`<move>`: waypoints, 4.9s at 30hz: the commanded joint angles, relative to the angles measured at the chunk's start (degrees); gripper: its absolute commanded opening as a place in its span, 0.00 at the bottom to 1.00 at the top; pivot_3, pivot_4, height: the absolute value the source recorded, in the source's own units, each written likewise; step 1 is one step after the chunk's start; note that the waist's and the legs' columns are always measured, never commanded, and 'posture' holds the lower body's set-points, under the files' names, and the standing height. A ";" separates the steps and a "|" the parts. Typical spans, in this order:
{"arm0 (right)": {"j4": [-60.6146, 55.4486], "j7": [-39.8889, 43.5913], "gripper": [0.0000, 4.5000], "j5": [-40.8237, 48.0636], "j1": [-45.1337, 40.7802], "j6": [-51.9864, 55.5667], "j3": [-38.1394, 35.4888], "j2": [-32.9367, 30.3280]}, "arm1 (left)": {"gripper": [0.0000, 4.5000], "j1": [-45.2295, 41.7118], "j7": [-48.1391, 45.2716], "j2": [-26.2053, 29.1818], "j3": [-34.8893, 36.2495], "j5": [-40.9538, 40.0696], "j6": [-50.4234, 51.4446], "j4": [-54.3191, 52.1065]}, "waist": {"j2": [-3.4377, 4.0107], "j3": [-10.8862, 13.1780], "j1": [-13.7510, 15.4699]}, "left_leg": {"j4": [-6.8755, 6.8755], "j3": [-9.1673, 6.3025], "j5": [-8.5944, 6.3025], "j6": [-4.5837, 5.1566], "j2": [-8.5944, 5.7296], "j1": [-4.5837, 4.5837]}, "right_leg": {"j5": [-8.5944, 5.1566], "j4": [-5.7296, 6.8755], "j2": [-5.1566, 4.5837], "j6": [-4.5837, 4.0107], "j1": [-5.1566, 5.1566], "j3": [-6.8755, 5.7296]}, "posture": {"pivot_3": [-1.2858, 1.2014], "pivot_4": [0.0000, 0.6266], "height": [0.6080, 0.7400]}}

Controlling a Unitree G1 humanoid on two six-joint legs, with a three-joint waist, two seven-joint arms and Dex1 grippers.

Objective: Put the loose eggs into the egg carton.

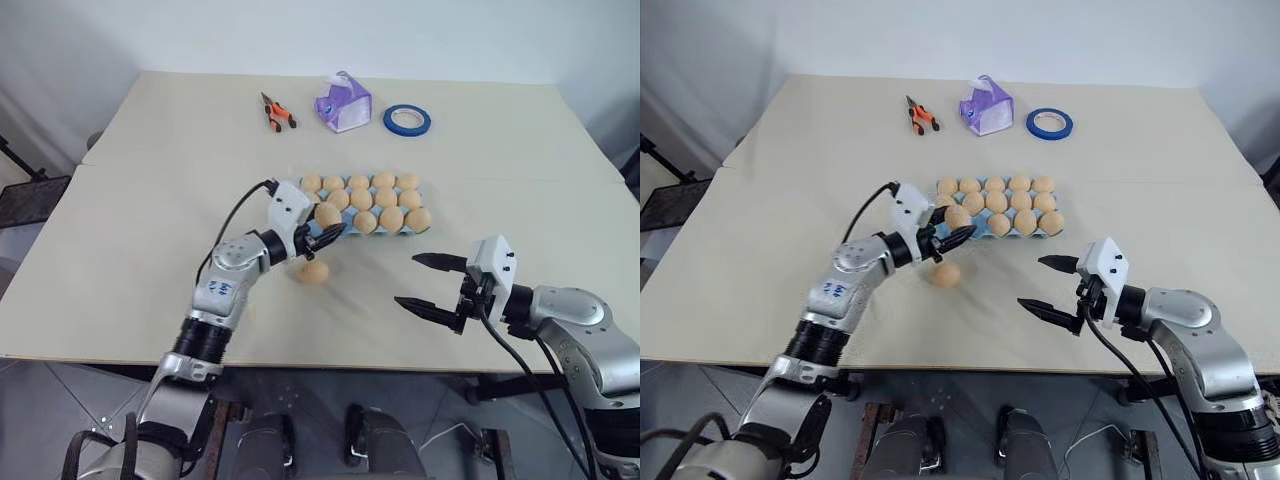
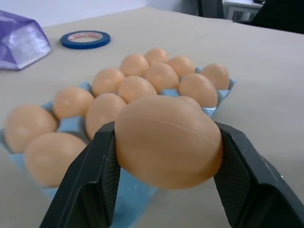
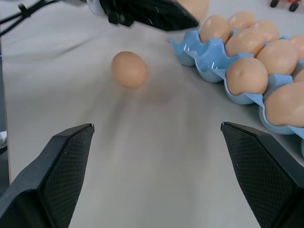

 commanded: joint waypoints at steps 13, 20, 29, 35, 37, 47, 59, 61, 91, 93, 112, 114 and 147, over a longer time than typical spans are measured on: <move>-5.76 -3.25 1.00 0.93 3.98 0.02 -2.60 -0.02 | 0.96 -11.49 4.67 -4.97 3.07 4.80 -12.64 18.21 | -0.02 0.01 -0.03 | 0.06 0.00 0.00 0.03 0.00 -0.01 | 0.02 0.04 0.01 0.03 0.00 -0.32 | 0.52 0.24 1.00; -5.70 -3.49 1.00 0.93 4.07 0.06 -2.52 -0.08 | 1.00 -9.68 1.61 -4.08 2.41 4.55 -10.28 14.72 | -0.02 0.01 -0.06 | 0.06 0.00 -0.01 0.05 0.01 -0.02 | 0.03 0.02 0.00 0.05 0.00 -0.33 | 0.52 0.24 1.00; -6.47 -3.57 1.00 1.37 4.91 0.43 -3.05 -0.33 | 1.00 5.23 -13.25 5.94 4.38 -9.13 10.86 -16.37 | -0.01 0.01 -0.75 | 0.06 0.00 0.01 -0.02 0.06 0.03 | 0.00 0.10 0.04 0.01 0.00 -0.24 | 0.52 0.24 1.00; -5.91 -2.03 1.00 1.90 4.89 -0.32 -3.13 -0.25 | 1.00 17.47 -21.64 17.48 9.46 -16.94 17.73 -27.09 | 0.00 0.00 -1.47 | 0.08 0.01 -0.14 -0.31 0.06 0.08 | -0.01 0.17 0.02 -0.03 0.01 0.07 | 0.52 0.24 1.00; -5.71 -1.06 1.00 2.35 5.01 -0.69 -3.54 -0.38 | 1.00 19.97 -22.60 19.72 11.07 -17.83 17.73 -27.52 | 0.00 0.00 -1.40 | 0.07 -0.01 -0.14 -0.32 0.07 0.08 | -0.03 0.17 0.02 -0.06 0.01 0.14 | 0.52 0.24 1.00; -3.86 6.89 1.00 7.99 11.28 -7.07 -8.48 2.08 | 1.00 32.94 -26.01 24.88 19.56 -18.73 12.51 -26.81 | 0.00 0.00 -1.28 | -0.03 -0.03 -0.27 -0.37 0.08 0.04 | -0.05 -0.05 -0.02 -0.08 0.00 0.19 | 0.52 0.24 1.00; -3.18 9.62 1.00 6.46 17.43 -10.13 -10.15 -0.06 | 1.00 33.06 -26.05 23.49 18.09 -17.70 9.20 -25.69 | 0.01 0.00 -1.40 | -0.23 -0.03 -0.28 -0.39 0.09 0.06 | -0.06 -0.21 -0.04 -0.11 0.00 0.21 | 0.52 0.24 1.00; -2.97 9.19 1.00 6.30 17.09 -9.93 -10.23 0.07 | 1.00 30.72 -24.91 22.16 16.45 -16.90 8.60 -25.52 | 0.01 0.00 -1.28 | -0.26 -0.03 -0.27 -0.40 0.09 0.07 | -0.06 -0.22 -0.04 -0.11 -0.01 0.20 | 0.52 0.24 1.00; -5.78 3.72 1.00 4.63 18.81 -8.90 -9.57 0.77 | 0.49 10.74 -12.01 3.79 0.10 -0.83 -0.42 -5.60 | 0.01 0.00 -0.01 | -0.09 0.07 -0.23 -0.27 0.06 0.08 | 0.05 -0.23 0.03 0.06 0.08 0.06 | 0.52 0.24 1.00; -5.53 3.78 1.00 4.60 18.79 -8.99 -9.66 0.62 | 0.40 10.16 -11.33 3.02 0.56 -1.23 -0.64 -6.28 | 0.01 0.00 0.03 | -0.09 0.07 -0.22 -0.26 0.05 0.08 | 0.05 -0.23 0.03 0.05 0.08 0.06 | 0.52 0.24 1.00; -4.52 2.50 1.00 3.05 19.07 -9.85 -9.48 1.84 | 0.40 -8.47 4.79 -3.82 5.94 3.93 -8.69 14.46 | 0.00 0.00 0.06 | 0.12 -0.08 -0.26 -0.08 0.04 0.09 | 0.11 -0.33 0.06 0.15 0.34 -0.38 | 0.52 0.24 1.00; -5.09 1.98 1.00 3.00 19.93 -9.89 -9.81 2.05 | 0.40 -8.57 3.50 -4.13 5.54 3.72 -8.05 14.63 | 0.00 0.01 0.06 | 0.12 -0.08 -0.21 0.06 0.05 0.06 | 0.11 -0.36 0.06 0.15 0.32 -0.41 | 0.52 0.24 1.00; 1.65 3.48 1.00 2.13 6.20 -10.34 -5.86 1.34 | 1.00 14.80 -36.16 25.44 11.29 -17.56 14.22 -13.18 | 0.10 -0.03 -0.67 | 0.11 -0.12 -0.21 -0.37 0.13 0.12 | -0.08 -0.31 0.01 -0.21 0.28 0.01 | 0.52 0.24 1.00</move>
